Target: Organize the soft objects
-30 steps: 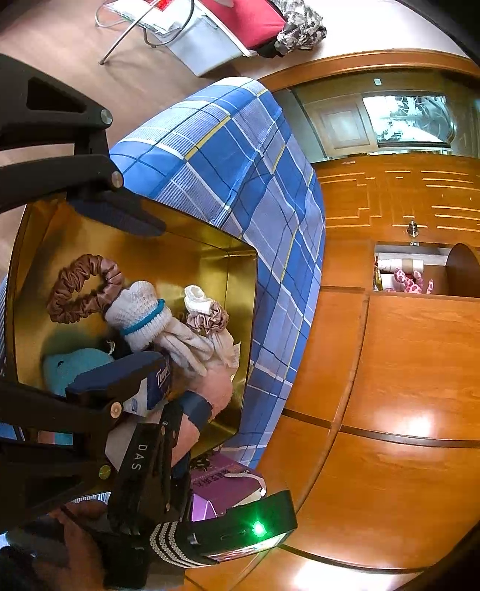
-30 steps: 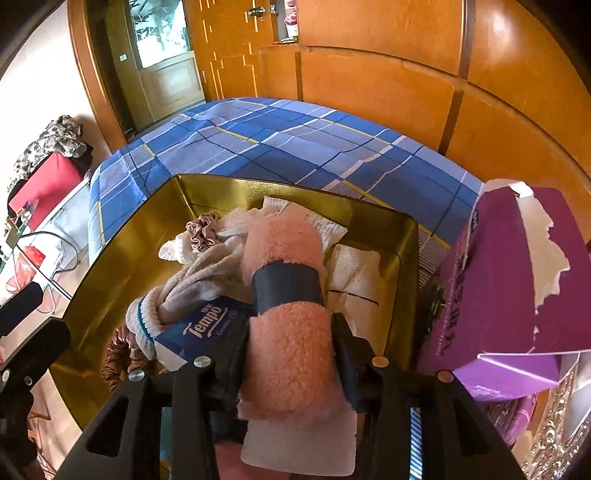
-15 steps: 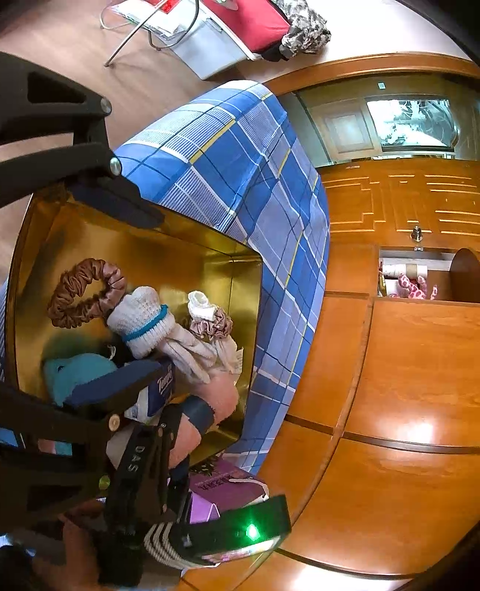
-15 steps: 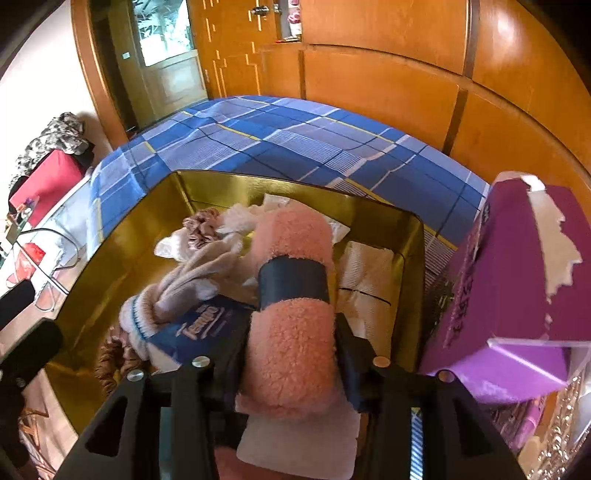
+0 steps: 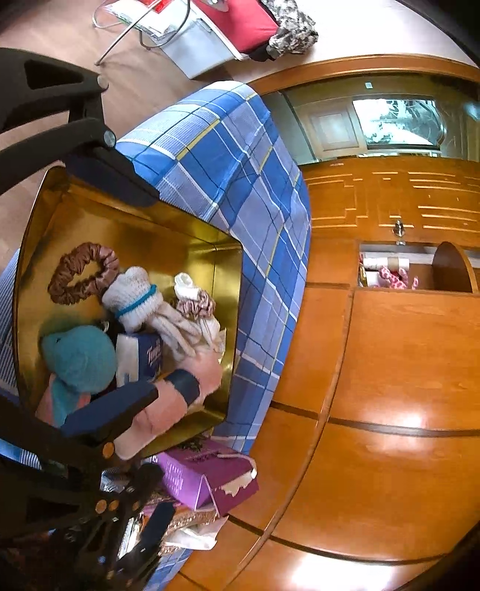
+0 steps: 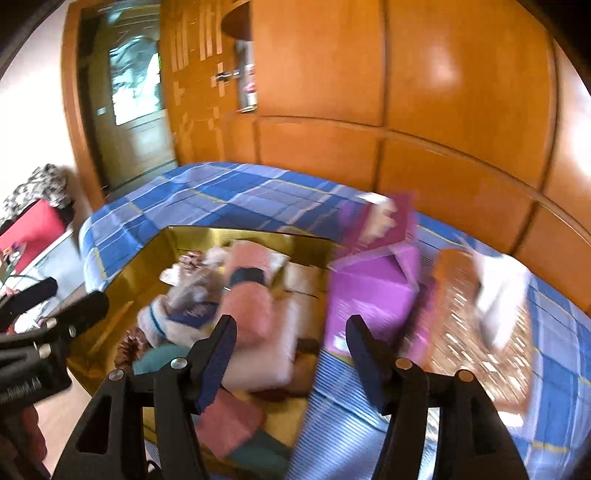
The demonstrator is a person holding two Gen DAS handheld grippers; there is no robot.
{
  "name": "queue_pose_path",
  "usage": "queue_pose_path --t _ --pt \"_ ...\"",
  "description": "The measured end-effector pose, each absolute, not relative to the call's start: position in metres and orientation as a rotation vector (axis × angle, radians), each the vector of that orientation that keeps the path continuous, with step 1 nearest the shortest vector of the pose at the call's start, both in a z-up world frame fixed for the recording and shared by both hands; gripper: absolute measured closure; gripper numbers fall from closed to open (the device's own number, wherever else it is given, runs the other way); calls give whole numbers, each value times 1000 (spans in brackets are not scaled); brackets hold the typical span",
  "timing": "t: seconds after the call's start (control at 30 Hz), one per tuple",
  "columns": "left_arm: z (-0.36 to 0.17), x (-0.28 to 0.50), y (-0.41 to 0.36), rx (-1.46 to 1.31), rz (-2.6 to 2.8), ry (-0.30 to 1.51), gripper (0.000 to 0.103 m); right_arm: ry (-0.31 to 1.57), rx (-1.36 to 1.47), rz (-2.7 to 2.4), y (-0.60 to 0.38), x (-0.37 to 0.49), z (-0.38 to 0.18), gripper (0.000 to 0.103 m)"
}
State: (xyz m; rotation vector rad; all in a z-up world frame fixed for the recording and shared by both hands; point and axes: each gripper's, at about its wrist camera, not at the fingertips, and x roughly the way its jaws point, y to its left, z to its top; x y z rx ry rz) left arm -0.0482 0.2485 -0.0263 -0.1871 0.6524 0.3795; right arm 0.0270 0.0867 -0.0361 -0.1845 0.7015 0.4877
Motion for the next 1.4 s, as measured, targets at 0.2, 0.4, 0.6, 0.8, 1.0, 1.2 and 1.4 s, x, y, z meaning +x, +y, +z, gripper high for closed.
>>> queue_pose_path --t 0.2,0.4,0.6,0.8,1.0,1.2,1.4 --pt "-24 -51 230 -169 368 642 0 703 -164 399 58 10 -45 41" --pt "-23 -52 212 -134 369 641 0 690 -159 372 48 4 -47 41" --pt "-24 -53 206 -115 369 642 0 684 -151 365 47 3 -45 41" --pt "-24 -54 208 -123 381 637 0 684 -139 361 44 2 -46 41" --pt "-25 -55 212 -132 393 637 0 686 -138 362 44 1 -46 41" --pt "-26 -54 213 -138 400 635 0 685 -140 363 45 1 -46 41" --pt "-25 -55 213 -140 402 633 0 683 -138 362 44 0 -46 41"
